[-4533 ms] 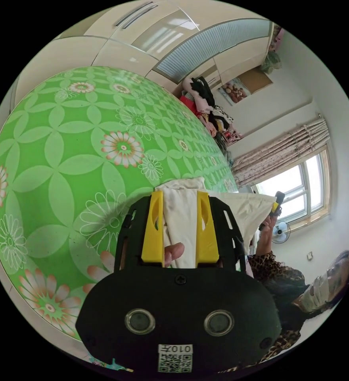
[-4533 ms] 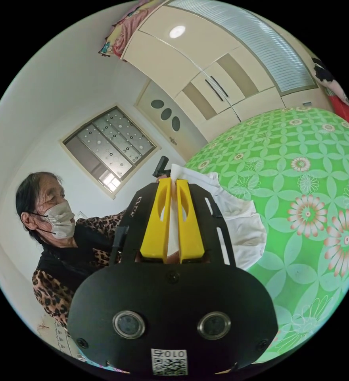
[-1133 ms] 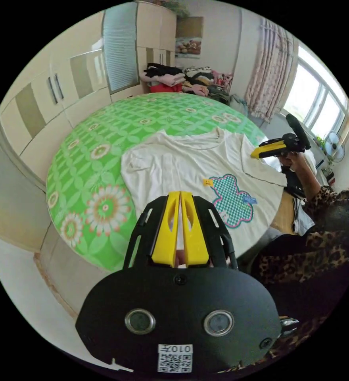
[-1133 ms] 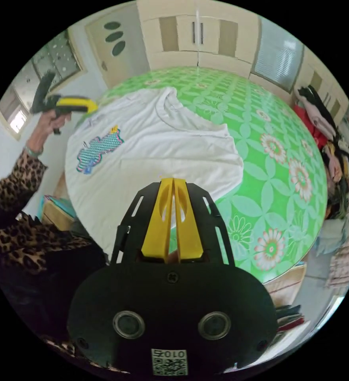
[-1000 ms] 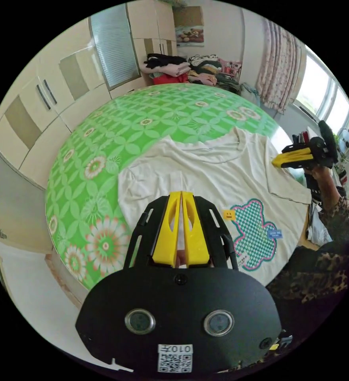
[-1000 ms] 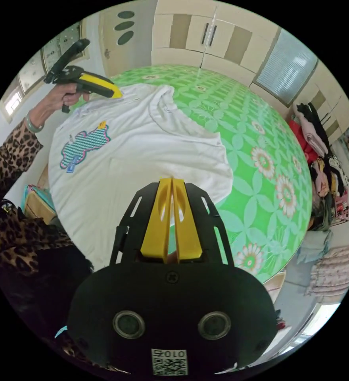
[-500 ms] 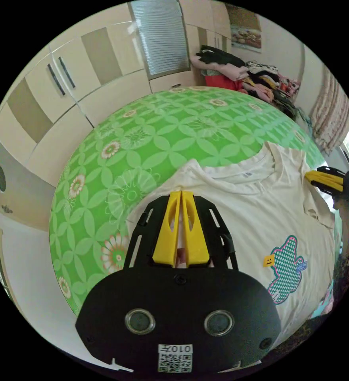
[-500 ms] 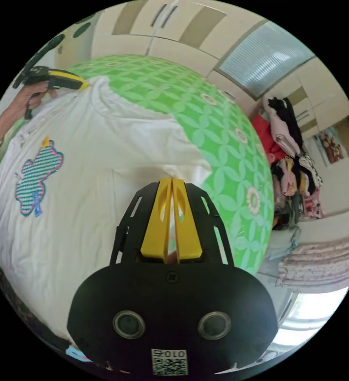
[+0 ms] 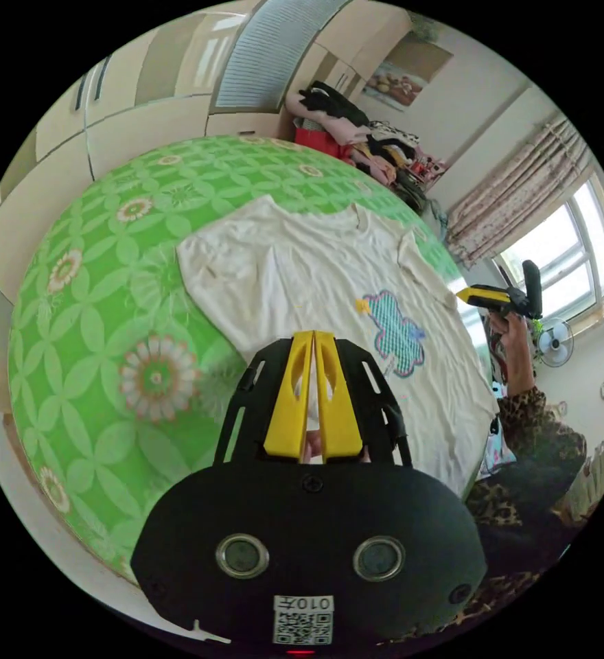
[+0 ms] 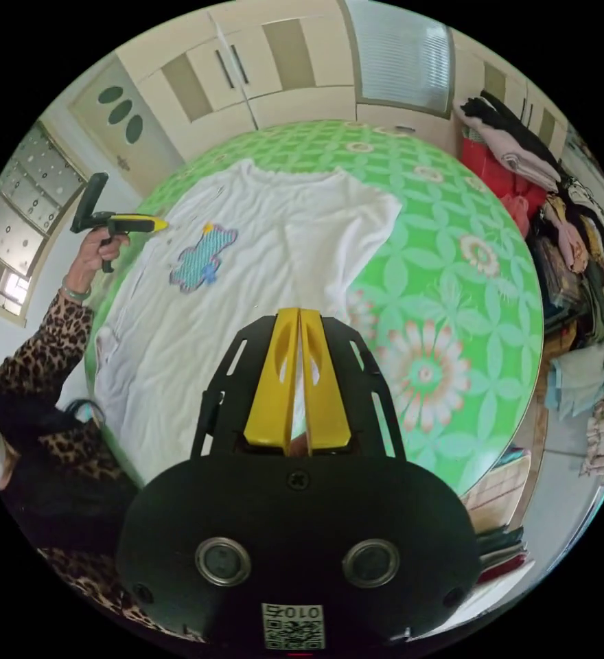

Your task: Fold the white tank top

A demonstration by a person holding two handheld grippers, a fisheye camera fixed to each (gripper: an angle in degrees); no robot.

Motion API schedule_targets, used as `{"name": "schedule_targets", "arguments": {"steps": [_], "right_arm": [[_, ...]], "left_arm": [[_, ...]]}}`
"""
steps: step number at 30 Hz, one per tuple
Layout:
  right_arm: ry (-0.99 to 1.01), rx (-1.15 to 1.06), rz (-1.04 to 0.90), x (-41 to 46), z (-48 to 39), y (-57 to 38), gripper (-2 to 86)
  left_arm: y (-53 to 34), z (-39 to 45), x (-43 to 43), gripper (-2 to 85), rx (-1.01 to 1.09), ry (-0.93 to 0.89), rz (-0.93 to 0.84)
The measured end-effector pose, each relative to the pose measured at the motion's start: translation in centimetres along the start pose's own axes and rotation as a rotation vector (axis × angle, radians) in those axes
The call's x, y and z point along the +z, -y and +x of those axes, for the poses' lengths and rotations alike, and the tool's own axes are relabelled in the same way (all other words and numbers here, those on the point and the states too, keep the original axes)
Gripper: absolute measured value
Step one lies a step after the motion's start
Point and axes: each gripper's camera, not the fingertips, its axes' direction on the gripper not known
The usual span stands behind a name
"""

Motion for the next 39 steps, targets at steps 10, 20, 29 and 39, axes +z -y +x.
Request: {"name": "schedule_targets", "arguments": {"steps": [10,20,29,39], "right_arm": [[0.039,-0.148,-0.093,1.3,-9.0,-14.5,2.0],[0.250,-0.129,0.049,3.7,-12.0,-16.9,2.4],[0.500,-0.087,0.019,8.2,-16.7,-13.6,5.5],[0.504,-0.140,-0.014,11.9,-21.5,-13.6,5.8]], "left_arm": [[-14.1,4.7,-2.3,-0.3,0.098,-0.057,-0.078],[-16.1,7.9,-3.5,-0.2,0.130,-0.086,0.021],[-24.3,10.2,-6.4,-0.2,0.198,-0.067,0.036],[-33.7,7.6,-8.7,-0.2,0.105,-0.091,0.126]]}}
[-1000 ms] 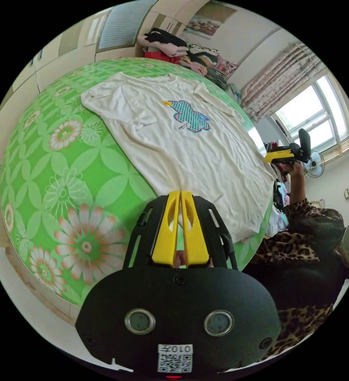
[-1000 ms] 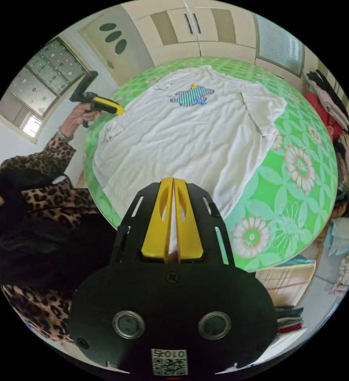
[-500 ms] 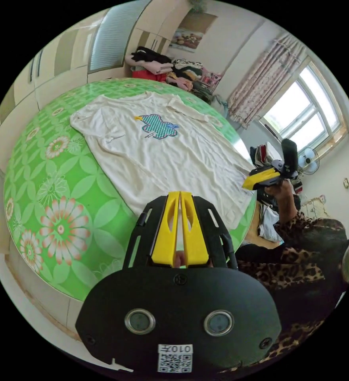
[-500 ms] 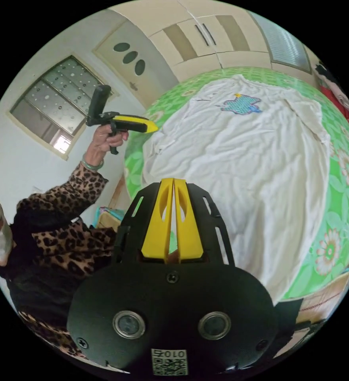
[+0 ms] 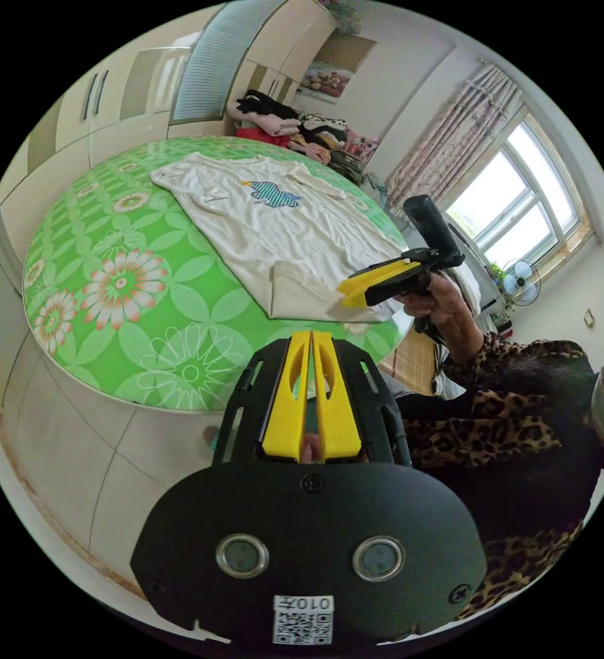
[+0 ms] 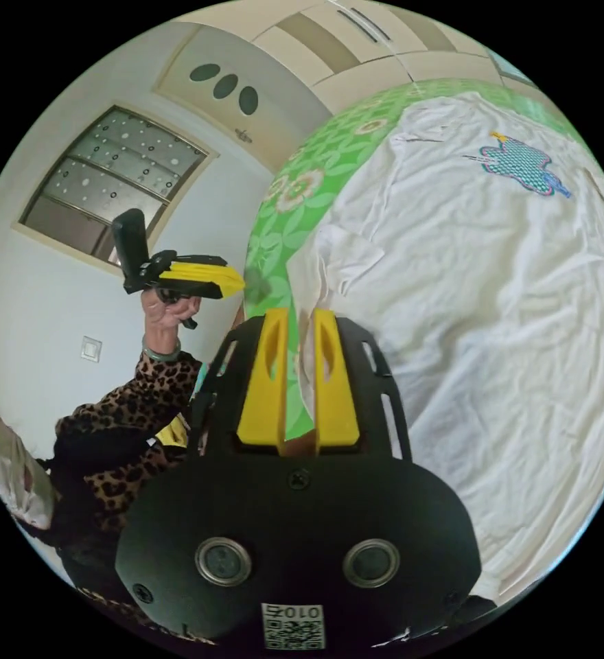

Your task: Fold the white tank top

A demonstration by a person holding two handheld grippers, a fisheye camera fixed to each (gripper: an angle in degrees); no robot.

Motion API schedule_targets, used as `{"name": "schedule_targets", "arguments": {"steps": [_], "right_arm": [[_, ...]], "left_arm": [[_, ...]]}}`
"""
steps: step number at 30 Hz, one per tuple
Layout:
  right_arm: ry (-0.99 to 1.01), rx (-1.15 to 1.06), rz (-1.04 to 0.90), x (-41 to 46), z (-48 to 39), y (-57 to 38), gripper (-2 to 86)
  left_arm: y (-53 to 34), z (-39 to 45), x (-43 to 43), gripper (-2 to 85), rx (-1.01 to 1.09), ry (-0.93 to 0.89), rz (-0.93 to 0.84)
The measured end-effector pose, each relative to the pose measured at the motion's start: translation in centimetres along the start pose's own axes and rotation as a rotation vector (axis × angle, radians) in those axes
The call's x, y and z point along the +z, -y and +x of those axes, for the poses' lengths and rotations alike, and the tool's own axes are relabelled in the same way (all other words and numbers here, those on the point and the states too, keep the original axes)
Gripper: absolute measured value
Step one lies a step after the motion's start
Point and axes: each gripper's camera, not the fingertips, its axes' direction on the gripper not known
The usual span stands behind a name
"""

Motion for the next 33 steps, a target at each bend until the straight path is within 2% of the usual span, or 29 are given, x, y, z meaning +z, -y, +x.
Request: {"name": "schedule_targets", "arguments": {"steps": [2,5,7,8,12,17,19,22,24,26,29,33], "right_arm": [[-0.019,-0.177,0.038,0.2,-2.9,-1.7,4.1],[-0.144,-0.337,-0.045,2.1,-5.4,-3.7,4.0],[-0.218,-0.386,-0.112,3.7,-6.0,-4.7,3.9],[-0.246,-0.391,-0.085,4.0,-6.3,-5.3,3.9],[-0.189,-0.368,-0.096,4.3,-6.5,-5.8,3.8],[-0.148,-0.531,-0.134,3.9,-8.3,-7.6,2.9],[-0.178,-0.395,-0.012,3.0,-7.3,-7.0,3.0],[-0.063,-0.216,0.089,2.1,-5.4,-5.2,4.6],[-0.009,-0.168,0.095,2.6,-5.1,-4.3,6.1],[-0.078,-0.099,0.065,4.1,-5.4,-3.2,6.8],[-0.156,-0.102,0.041,5.8,-6.5,-2.9,5.2],[-0.143,-0.247,0.105,5.9,-9.3,-4.3,3.8]], "left_arm": [[-1.2,-0.1,-0.6,-0.2,0.004,-0.013,0.036],[-2.9,0.0,-1.8,-0.2,0.033,-0.029,0.120],[-3.5,-0.2,-2.1,-0.2,0.034,-0.040,0.160],[-3.6,-0.4,-2.2,-0.2,0.028,-0.054,0.184],[-3.0,-0.6,-0.9,-0.2,0.011,-0.106,0.185],[-3.1,1.4,0.7,-0.2,0.083,-0.049,0.132],[-3.3,1.7,1.2,-0.2,0.099,-0.053,0.104],[-3.7,2.0,1.5,-0.2,0.087,-0.036,0.097],[-4.2,2.1,1.2,-0.1,0.074,-0.034,0.114],[-4.6,1.9,0.8,-0.1,0.059,-0.035,0.127],[-5.3,1.6,0.1,-0.1,0.030,-0.023,0.146],[-5.8,1.3,-1.2,-0.2,0.023,-0.017,0.209]]}}
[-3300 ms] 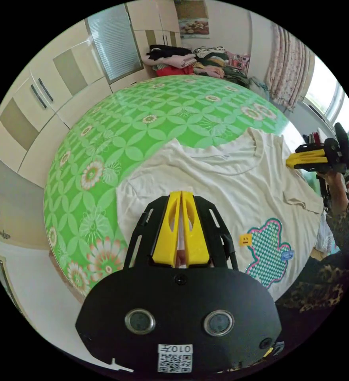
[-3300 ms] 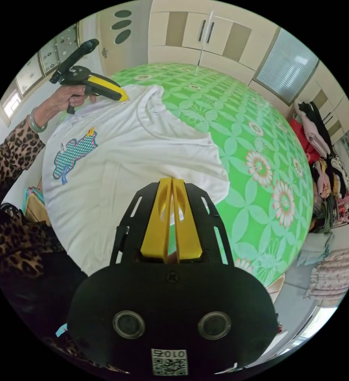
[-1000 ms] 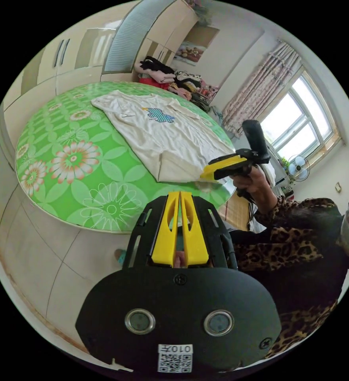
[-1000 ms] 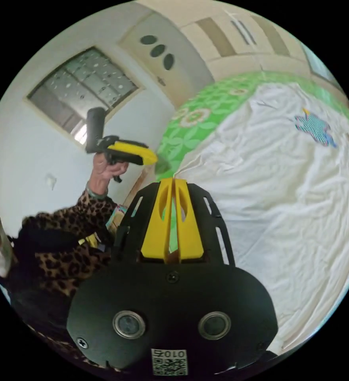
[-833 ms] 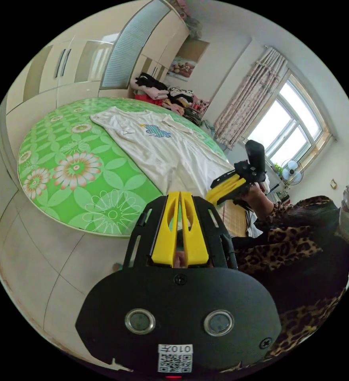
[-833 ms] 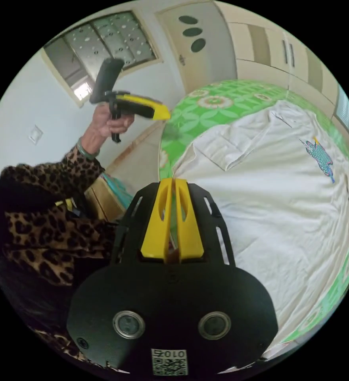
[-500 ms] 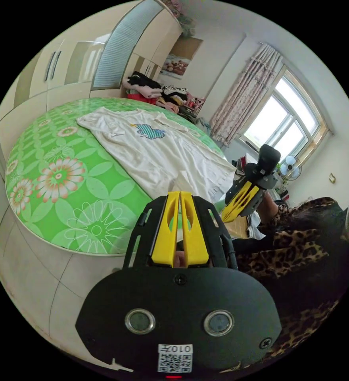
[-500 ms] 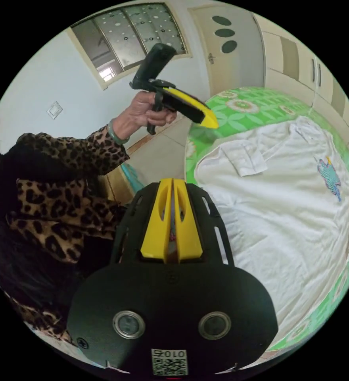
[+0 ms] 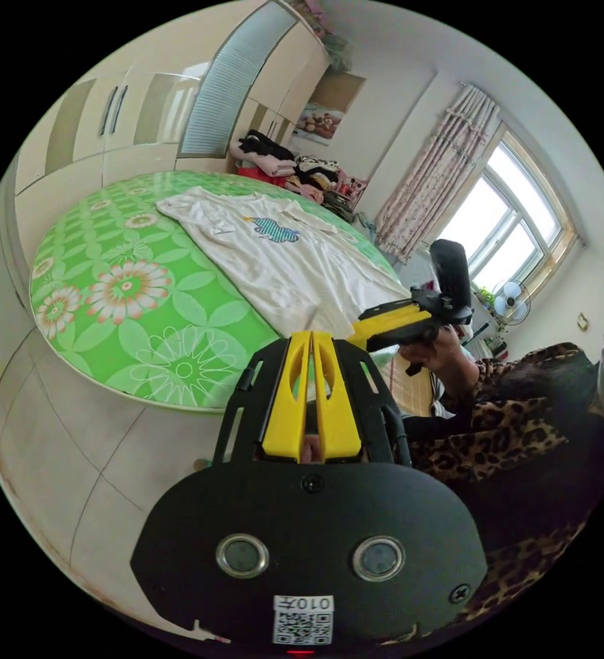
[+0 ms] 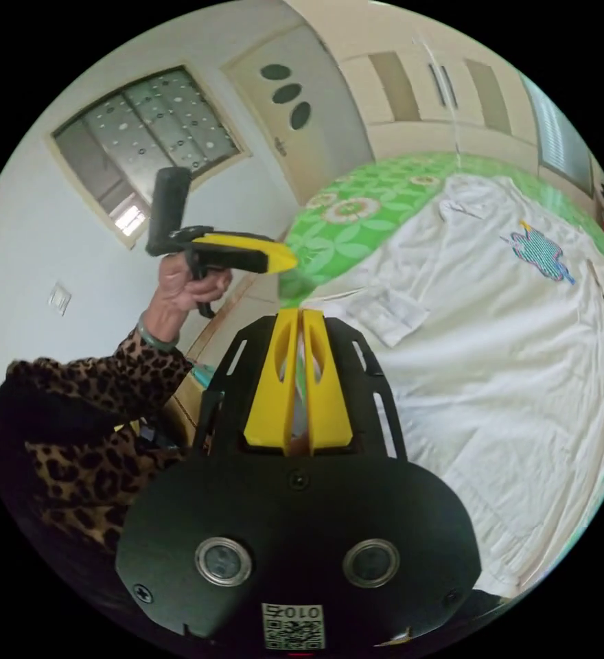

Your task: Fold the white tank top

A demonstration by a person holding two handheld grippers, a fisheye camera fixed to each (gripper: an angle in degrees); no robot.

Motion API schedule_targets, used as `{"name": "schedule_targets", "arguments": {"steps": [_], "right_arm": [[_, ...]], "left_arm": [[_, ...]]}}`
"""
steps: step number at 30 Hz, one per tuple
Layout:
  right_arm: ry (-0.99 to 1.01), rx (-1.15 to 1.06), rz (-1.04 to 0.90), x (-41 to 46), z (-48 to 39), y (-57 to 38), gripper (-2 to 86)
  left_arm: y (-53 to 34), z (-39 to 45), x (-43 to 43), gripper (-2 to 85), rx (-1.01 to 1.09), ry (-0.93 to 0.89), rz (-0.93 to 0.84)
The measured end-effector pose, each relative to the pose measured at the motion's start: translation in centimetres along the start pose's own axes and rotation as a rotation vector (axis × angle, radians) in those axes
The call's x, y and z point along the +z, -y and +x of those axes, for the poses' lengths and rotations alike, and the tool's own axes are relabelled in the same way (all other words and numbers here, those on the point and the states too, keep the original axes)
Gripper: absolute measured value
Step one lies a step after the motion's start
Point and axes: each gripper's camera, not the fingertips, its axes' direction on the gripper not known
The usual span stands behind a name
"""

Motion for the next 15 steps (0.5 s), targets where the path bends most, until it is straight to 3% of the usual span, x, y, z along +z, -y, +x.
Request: {"name": "schedule_targets", "arguments": {"steps": [5,8,11,15], "right_arm": [[-0.107,-0.050,-0.095,2.5,-1.9,-0.1,3.5],[-0.062,-0.024,-0.100,2.3,-1.6,0.3,3.1],[0.051,-0.085,-0.184,2.2,-1.7,0.4,2.8],[0.130,-0.187,-0.220,0.6,-1.6,-1.1,2.7]], "left_arm": [[2.1,0.2,1.3,-0.2,0.037,-0.079,0.012],[3.9,0.9,4.6,-0.2,0.091,-0.098,-0.100],[4.6,2.0,9.3,-0.2,0.195,-0.143,-0.321],[4.0,1.7,9.5,-0.2,0.230,-0.210,-0.376]]}}
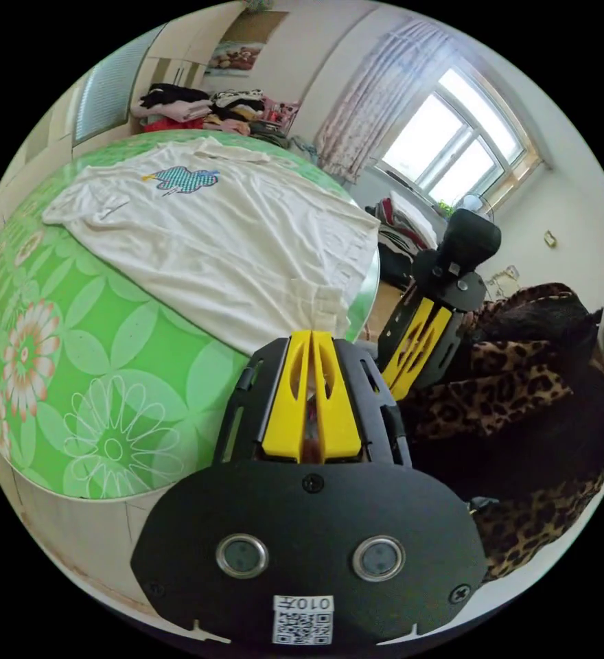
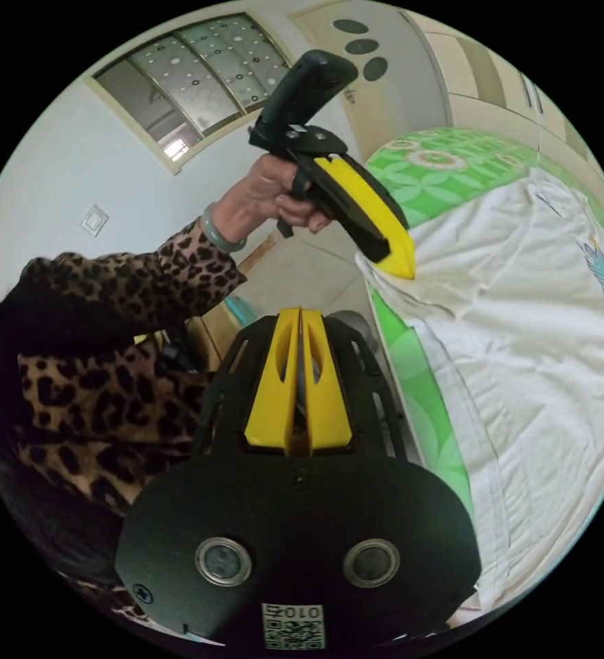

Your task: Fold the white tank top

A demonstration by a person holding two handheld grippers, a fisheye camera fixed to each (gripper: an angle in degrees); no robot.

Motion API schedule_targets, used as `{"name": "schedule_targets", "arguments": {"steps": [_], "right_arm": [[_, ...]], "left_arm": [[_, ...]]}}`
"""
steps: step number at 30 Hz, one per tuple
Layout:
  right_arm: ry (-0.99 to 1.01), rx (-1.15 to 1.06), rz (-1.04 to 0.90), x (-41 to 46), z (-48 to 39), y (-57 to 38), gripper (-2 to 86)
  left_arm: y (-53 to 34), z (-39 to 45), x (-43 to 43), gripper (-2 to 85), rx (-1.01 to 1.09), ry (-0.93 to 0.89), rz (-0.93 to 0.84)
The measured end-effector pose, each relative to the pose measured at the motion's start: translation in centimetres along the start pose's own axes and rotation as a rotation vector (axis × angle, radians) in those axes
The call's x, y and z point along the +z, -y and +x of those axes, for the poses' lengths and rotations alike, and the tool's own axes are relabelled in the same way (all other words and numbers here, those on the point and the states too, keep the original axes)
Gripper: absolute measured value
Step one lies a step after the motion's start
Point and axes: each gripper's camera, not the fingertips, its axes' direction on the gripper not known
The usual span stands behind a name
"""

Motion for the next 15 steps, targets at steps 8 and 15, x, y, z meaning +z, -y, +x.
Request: {"name": "schedule_targets", "arguments": {"steps": [8,15], "right_arm": [[0.029,0.316,0.303,-8.5,7.3,-5.6,2.2],[0.034,0.344,0.398,-14.7,11.6,-1.1,3.5]], "left_arm": [[1.2,1.1,-1.9,-0.3,0.055,0.026,0.080],[3.0,0.0,2.4,-0.3,0.036,-0.001,-0.037]]}}
